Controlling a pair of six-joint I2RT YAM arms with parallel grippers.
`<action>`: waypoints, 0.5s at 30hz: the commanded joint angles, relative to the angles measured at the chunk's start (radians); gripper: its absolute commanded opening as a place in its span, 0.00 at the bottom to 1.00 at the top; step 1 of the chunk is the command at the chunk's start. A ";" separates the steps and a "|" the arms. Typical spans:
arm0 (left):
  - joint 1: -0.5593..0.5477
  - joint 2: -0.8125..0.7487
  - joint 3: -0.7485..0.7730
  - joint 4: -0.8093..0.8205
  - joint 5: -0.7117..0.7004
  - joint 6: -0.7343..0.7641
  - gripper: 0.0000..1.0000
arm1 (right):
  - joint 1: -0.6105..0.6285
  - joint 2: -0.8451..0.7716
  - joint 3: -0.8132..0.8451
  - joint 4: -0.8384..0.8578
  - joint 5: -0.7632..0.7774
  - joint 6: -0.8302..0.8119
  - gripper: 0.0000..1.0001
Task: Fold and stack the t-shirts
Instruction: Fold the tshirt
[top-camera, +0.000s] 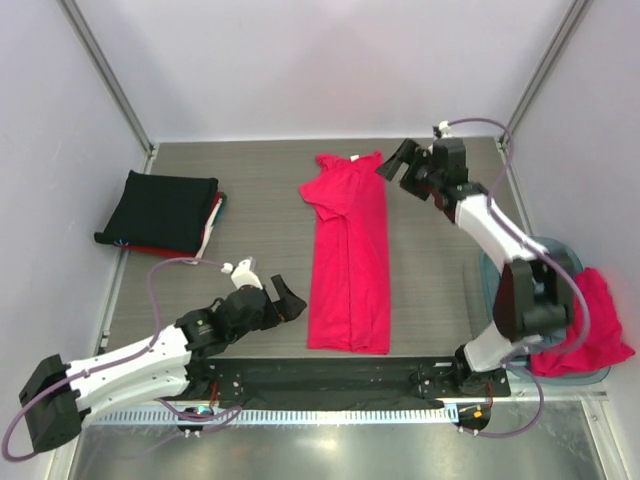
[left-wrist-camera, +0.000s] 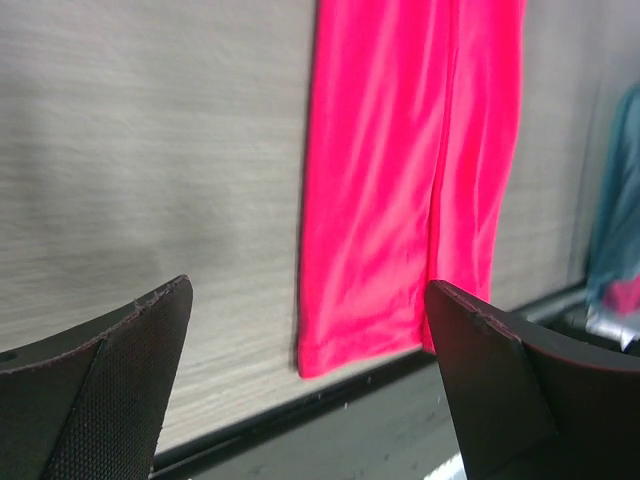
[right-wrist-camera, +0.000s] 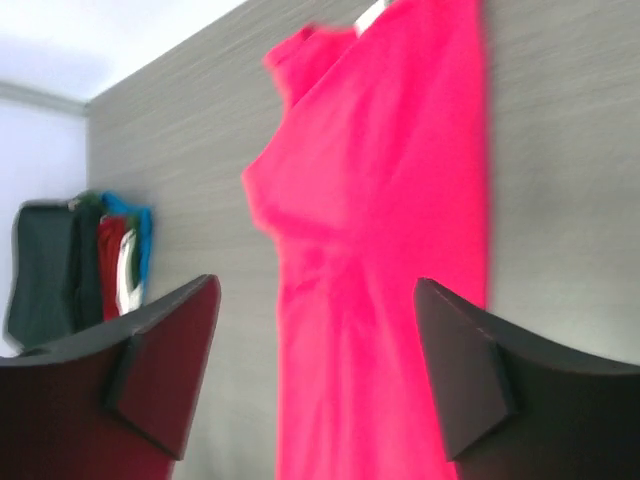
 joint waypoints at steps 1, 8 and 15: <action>0.008 -0.084 -0.013 -0.052 -0.168 0.032 1.00 | 0.066 -0.212 -0.162 -0.034 0.201 -0.022 0.99; 0.011 -0.189 -0.042 -0.008 -0.041 0.091 0.92 | 0.020 -0.386 -0.456 -0.165 0.072 0.049 0.67; 0.009 -0.065 -0.016 0.015 0.104 0.052 0.84 | 0.245 -0.567 -0.619 -0.399 0.232 0.103 0.59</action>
